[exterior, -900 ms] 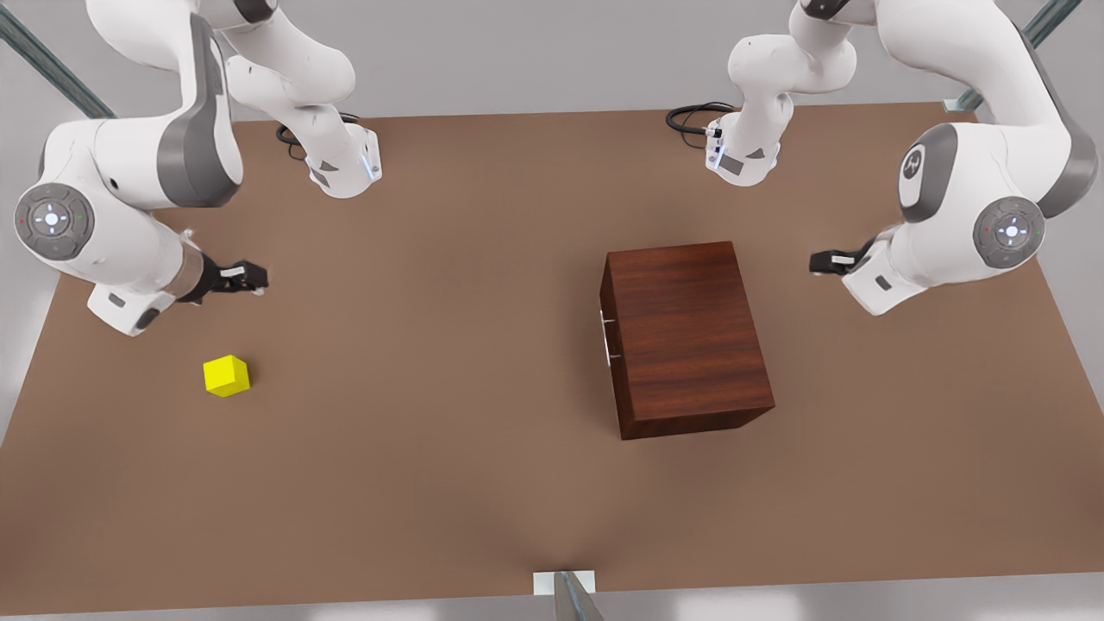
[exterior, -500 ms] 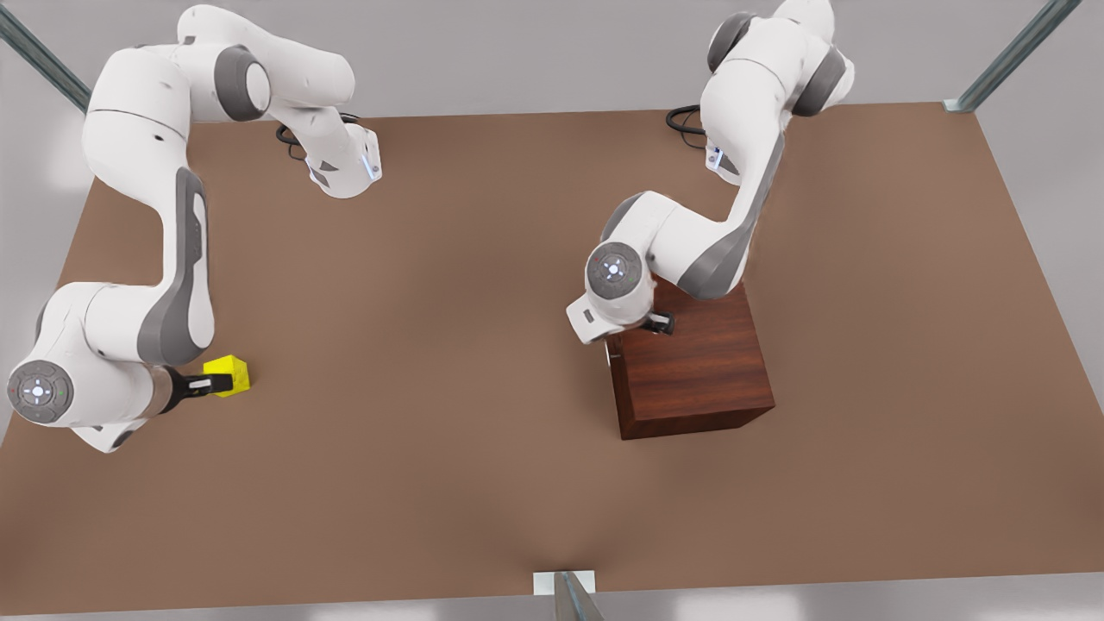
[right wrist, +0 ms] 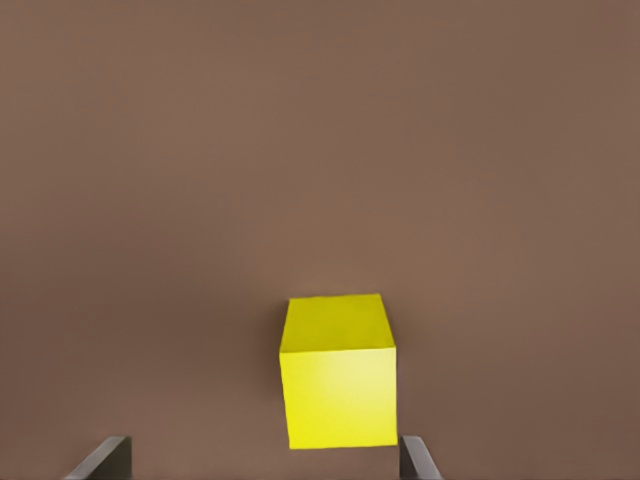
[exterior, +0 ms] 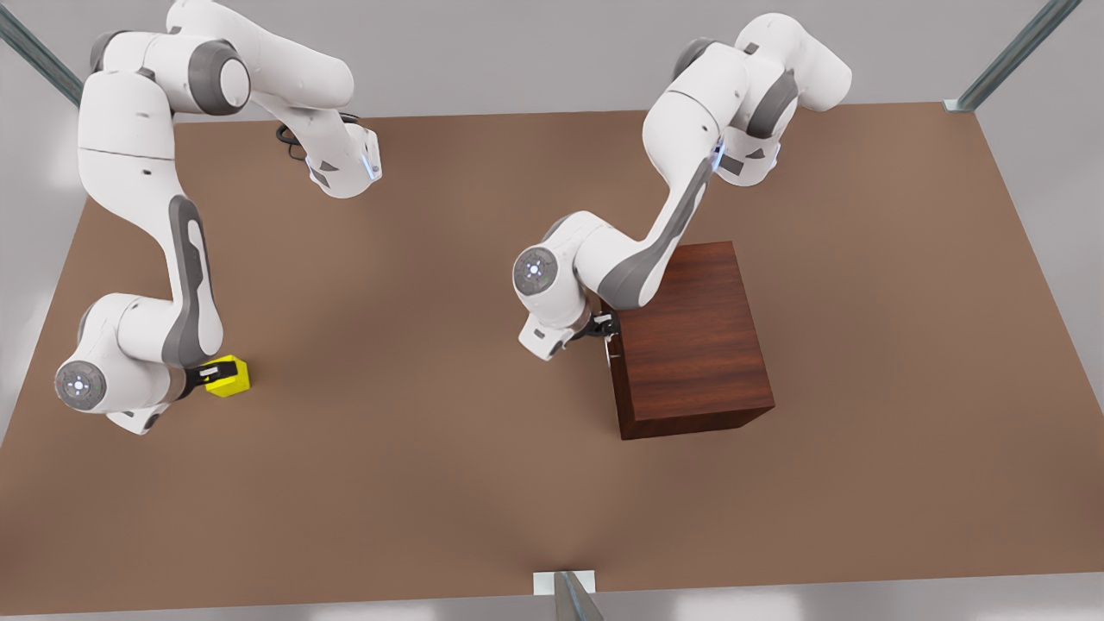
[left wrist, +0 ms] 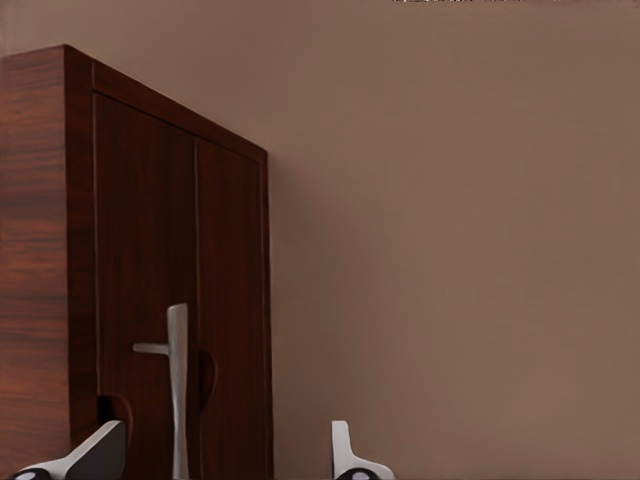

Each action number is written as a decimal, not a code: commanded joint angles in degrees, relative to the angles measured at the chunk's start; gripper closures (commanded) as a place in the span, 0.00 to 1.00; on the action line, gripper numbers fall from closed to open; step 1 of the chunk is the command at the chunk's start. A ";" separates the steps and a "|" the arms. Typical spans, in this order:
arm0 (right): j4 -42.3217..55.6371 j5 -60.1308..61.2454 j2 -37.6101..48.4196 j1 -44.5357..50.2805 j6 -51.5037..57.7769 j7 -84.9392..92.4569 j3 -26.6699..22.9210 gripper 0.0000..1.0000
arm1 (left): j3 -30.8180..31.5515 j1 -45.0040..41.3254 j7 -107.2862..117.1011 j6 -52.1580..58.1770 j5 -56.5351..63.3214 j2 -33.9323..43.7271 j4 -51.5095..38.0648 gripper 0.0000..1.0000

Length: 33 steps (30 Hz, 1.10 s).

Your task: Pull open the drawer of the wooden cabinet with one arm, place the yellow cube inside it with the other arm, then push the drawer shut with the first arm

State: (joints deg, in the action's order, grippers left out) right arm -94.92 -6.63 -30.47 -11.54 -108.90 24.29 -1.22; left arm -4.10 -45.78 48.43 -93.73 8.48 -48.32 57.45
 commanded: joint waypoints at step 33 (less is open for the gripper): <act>-9.49 -0.58 -4.68 -3.67 -20.03 8.67 -0.09 0.00 | 0.14 -0.80 21.98 -4.88 0.66 -4.42 -3.22 0.00</act>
State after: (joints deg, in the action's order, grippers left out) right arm -103.66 -7.17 -35.26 -15.12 -124.38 31.27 -1.31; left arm -3.99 -46.46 70.21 -98.59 9.15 -52.89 54.26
